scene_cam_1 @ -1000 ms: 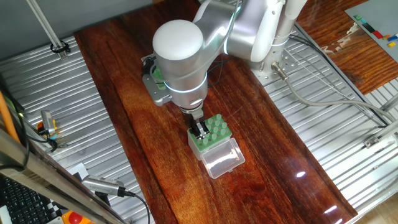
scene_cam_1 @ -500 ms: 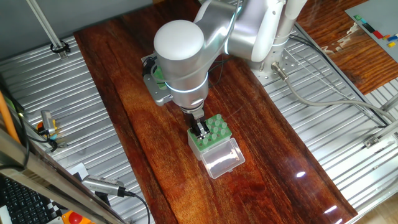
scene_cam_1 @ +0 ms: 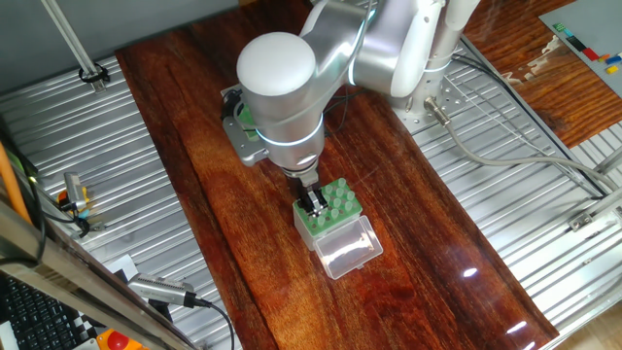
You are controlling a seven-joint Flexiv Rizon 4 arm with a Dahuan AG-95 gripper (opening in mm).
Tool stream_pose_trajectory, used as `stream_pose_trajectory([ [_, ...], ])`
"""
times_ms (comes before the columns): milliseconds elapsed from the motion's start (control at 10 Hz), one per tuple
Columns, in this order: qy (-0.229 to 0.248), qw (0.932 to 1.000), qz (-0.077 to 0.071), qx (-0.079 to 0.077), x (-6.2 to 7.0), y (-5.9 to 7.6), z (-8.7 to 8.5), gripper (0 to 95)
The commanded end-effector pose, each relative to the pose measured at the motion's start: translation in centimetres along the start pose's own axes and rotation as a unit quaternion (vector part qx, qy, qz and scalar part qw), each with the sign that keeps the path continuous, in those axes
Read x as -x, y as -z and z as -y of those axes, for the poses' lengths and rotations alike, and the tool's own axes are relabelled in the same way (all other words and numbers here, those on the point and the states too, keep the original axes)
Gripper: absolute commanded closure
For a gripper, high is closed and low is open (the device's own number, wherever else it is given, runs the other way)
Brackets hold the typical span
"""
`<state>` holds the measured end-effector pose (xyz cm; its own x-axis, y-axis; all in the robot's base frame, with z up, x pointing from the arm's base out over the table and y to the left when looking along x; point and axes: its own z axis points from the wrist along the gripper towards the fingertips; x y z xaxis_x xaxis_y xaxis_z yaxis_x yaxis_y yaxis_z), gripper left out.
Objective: Transfer all large pipette tips from one holder to another
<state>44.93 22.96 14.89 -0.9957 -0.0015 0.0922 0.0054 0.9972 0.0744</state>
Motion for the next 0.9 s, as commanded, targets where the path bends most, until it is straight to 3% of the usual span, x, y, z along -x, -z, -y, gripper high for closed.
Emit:
stream_pose_trajectory([
  [100, -0.001, 1.0000, 0.000, 0.000, -0.09, -0.03, 0.03, 76.0],
  [300, -0.005, 1.0000, 0.000, 0.000, -0.11, -0.04, 0.03, 76.0],
  [400, -0.008, 1.0000, 0.000, 0.000, -0.11, -0.05, 0.03, 95.0],
  [900, -0.014, 0.9999, 0.001, -0.002, -0.11, 0.06, 0.00, 95.0],
])
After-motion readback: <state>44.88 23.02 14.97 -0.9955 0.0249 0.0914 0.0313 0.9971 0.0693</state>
